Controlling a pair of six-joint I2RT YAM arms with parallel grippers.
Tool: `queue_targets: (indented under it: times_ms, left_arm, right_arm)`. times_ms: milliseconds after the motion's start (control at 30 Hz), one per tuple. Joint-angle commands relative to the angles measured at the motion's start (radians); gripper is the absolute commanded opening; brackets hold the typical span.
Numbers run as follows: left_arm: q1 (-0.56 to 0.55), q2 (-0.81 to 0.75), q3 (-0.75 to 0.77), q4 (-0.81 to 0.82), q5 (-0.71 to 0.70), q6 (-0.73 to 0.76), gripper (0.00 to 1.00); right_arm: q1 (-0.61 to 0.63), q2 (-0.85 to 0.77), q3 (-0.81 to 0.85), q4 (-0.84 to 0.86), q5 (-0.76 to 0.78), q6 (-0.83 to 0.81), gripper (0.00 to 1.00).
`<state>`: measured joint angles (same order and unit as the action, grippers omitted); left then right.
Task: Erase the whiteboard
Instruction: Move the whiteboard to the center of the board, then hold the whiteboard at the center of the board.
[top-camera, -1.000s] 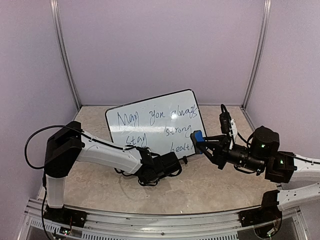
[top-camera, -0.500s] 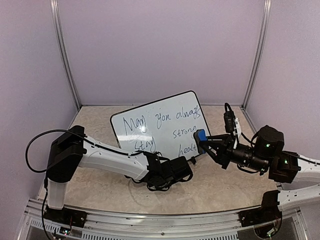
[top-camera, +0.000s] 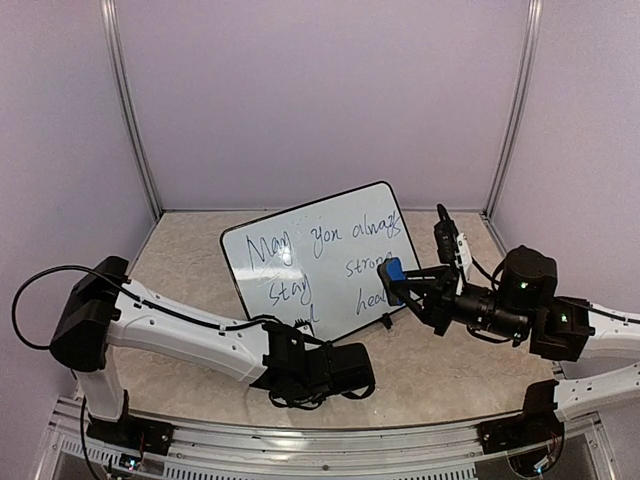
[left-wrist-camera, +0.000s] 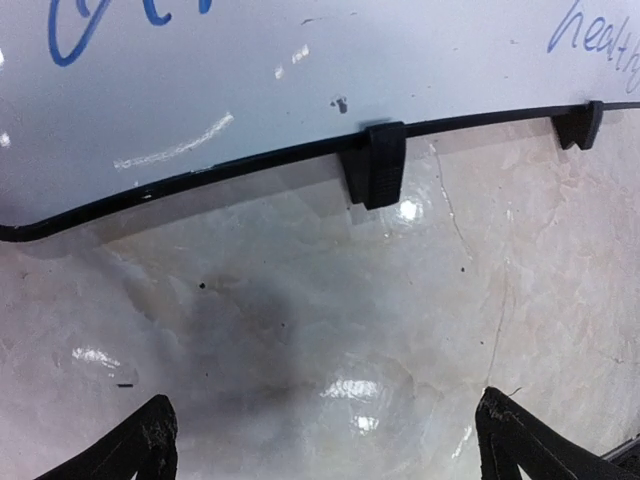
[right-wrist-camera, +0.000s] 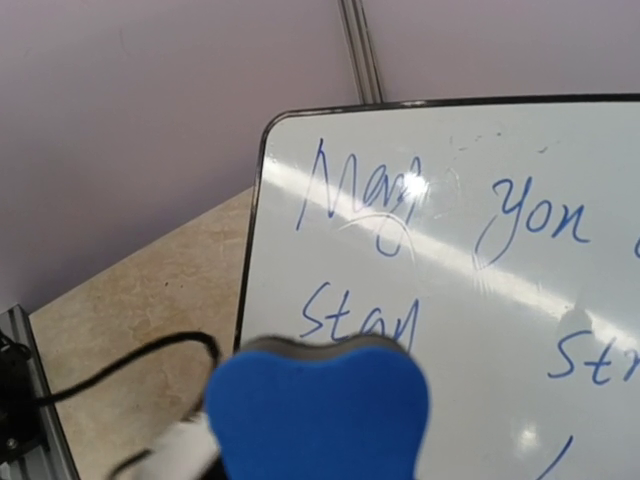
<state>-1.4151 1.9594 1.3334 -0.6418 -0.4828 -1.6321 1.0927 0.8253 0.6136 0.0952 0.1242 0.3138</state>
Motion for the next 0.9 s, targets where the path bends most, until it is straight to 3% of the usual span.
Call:
queue_targets:
  times_ms: [0, 167, 267, 367, 433, 533, 567, 600, 700, 867]
  left_arm:
    - [-0.053, -0.121, 0.001, -0.089, -0.111, -0.062, 0.99]
    - [-0.097, -0.265, 0.003, -0.224, -0.346, -0.097, 0.99]
    - [-0.098, -0.412, -0.069, -0.23, -0.521, -0.041, 0.99]
    - [-0.071, -0.62, -0.208, -0.048, -0.678, 0.215, 0.99]
    - [-0.014, -0.816, -0.336, 0.189, -0.712, 0.476, 0.99]
    - [0.159, -1.036, -0.591, 0.714, -0.542, 0.943, 0.99]
    - [0.227, -1.131, -0.693, 0.888, -0.435, 1.046, 0.99]
    - [0.303, -1.179, -0.739, 0.958, -0.333, 1.111, 0.99]
    - [0.545, -1.255, -0.795, 0.999, -0.046, 1.134, 0.99]
    - [0.847, -1.069, -0.694, 0.969, 0.429, 1.076, 0.99]
  right_arm:
    - [-0.007, 0.019, 0.048, 0.032, -0.012, -0.02, 0.25]
    - [-0.007, 0.042, 0.071, 0.027, -0.017, -0.018, 0.25]
    - [-0.007, 0.076, 0.115, -0.016, -0.014, -0.012, 0.25]
    - [-0.006, 0.138, 0.203, -0.097, 0.012, -0.013, 0.25]
    - [-0.007, 0.188, 0.257, -0.162, 0.038, -0.024, 0.25]
    - [-0.007, 0.262, 0.363, -0.223, 0.075, -0.047, 0.25]
    - [-0.007, 0.292, 0.392, -0.236, 0.086, -0.055, 0.25]
    - [-0.007, 0.307, 0.416, -0.244, 0.096, -0.064, 0.25]
    - [-0.008, 0.373, 0.477, -0.249, 0.101, -0.09, 0.25]
    - [-0.008, 0.444, 0.516, -0.21, 0.074, -0.113, 0.27]
